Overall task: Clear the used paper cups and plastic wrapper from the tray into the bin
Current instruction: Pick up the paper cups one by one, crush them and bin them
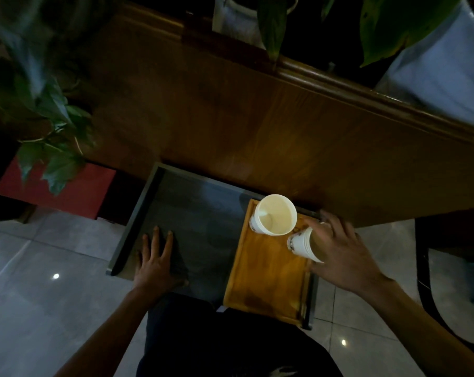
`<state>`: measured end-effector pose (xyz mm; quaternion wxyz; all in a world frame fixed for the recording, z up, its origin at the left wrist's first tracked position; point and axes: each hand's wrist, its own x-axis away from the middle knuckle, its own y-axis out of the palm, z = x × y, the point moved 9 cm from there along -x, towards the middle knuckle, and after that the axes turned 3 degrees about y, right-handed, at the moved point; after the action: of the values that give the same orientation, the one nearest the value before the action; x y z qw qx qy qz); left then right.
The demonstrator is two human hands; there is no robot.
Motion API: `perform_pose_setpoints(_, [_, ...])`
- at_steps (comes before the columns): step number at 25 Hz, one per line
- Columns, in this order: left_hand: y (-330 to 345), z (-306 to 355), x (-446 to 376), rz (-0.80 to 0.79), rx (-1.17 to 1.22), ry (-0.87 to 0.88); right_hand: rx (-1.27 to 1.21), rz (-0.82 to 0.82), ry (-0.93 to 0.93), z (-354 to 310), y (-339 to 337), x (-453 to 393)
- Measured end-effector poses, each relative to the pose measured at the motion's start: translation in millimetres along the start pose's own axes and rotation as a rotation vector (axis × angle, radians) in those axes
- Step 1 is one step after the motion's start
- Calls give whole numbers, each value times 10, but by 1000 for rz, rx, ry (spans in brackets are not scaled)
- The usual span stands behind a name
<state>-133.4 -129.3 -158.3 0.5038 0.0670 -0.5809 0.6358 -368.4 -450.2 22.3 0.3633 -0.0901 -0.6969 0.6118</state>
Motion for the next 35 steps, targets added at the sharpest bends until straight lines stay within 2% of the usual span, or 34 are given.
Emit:
perform_pose_setpoints(2, [-5, 15, 5, -8, 2, 4, -135, 62, 209, 114, -47, 17])
perform_pose_setpoints(4, [-10, 19, 15, -11, -6, 3, -224, 54, 382, 180, -15, 17])
perform_pose_setpoints(7, [-15, 27, 14, -9, -8, -3, -280, -44, 478, 162, 110, -19])
perform_pose_setpoints(10, [-19, 23, 18, -5, -26, -13, -323, -31, 465, 182, 66, -92])
perform_pose_setpoints(16, [-26, 17, 7, 7, -19, -6, -155, -78, 163, 89, 7, -238])
perform_pose_setpoints(19, [-26, 18, 19, 7, -28, -11, -132, -87, 93, 81, 73, -253])
perform_pose_setpoints(21, [-28, 28, 26, 4, -40, -8, -229, -28, 115, 95, 75, -261])
perform_pose_setpoints(24, [-39, 37, 35, -3, -45, -13, -315, 152, 205, 133, 21, -277])
perform_pose_setpoints(27, [-46, 49, 30, -9, -45, -10, -283, 221, 269, 150, 13, -291])
perform_pose_setpoints(35, [-44, 66, 28, -20, -63, -16, -144, 364, 277, 130, -2, -284])
